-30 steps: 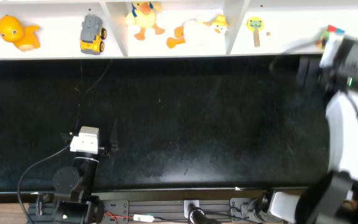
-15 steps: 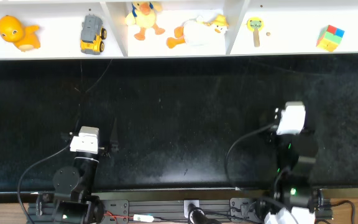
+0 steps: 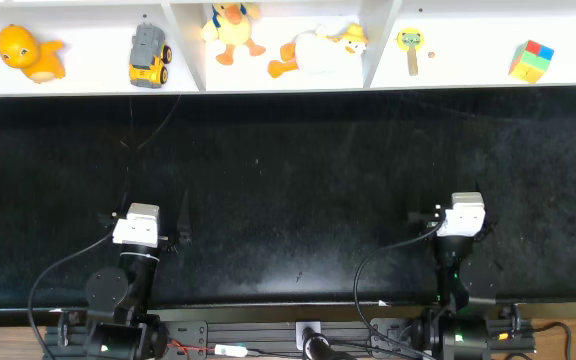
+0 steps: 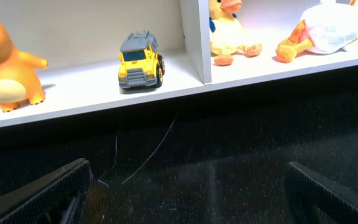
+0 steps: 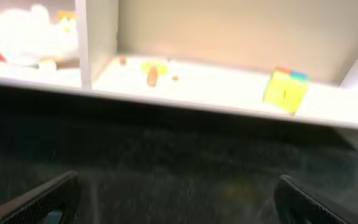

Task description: Store Toys

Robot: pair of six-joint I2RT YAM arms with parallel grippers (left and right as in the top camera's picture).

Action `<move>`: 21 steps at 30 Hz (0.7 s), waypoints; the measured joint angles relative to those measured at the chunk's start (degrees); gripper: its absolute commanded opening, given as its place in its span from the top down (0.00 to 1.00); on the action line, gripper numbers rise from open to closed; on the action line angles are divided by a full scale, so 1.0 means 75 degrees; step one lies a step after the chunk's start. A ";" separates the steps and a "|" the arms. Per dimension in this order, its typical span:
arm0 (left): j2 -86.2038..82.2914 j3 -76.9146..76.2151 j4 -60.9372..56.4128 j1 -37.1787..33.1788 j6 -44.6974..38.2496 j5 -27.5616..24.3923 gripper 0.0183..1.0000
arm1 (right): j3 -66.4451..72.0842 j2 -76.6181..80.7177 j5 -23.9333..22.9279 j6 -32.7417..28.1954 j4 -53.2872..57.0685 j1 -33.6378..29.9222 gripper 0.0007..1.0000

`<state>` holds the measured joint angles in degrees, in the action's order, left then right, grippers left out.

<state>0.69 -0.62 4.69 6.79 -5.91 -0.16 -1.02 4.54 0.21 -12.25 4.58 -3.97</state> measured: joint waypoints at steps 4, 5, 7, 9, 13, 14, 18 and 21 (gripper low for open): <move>0.0000 0.0000 0.0000 -0.0003 0.0000 0.0000 0.00 | 0.0000 -0.0498 0.0000 0.0009 -0.0122 0.0000 0.01; 0.0000 0.0000 0.0000 0.0000 0.0000 0.0000 0.00 | 0.0000 -0.0516 -0.0003 0.0009 -0.0052 0.0000 0.00; 0.0000 0.0000 0.0000 0.0000 0.0000 0.0000 0.00 | 0.0000 -0.0513 -0.0006 0.0015 -0.0020 0.0000 0.00; 0.0000 0.0000 0.0000 0.0000 0.0000 0.0000 0.00 | 0.0000 -0.0513 -0.0003 0.0023 -0.0012 0.0000 0.00; 0.0000 0.0000 0.0000 0.0000 0.0000 0.0000 0.00 | 0.0000 -0.0513 -0.0003 0.0032 -0.0009 0.0000 0.01; 0.0000 0.0000 0.0000 0.0000 0.0000 0.0000 0.00 | 0.0000 -0.0513 -0.0003 0.0026 -0.0006 0.0000 0.00; 0.0000 0.0000 0.0000 0.0000 0.0000 0.0000 0.00 | 0.0000 -0.0513 -0.0003 0.0029 -0.0006 0.0000 0.00; 0.0000 0.0000 0.0000 -0.0003 0.0000 0.0000 0.00 | 0.0000 -0.0513 -0.0003 0.0029 -0.0006 0.0000 0.00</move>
<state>0.69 -0.62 4.69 6.76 -5.91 -0.16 -1.02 0.69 0.19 -12.03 4.54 -3.97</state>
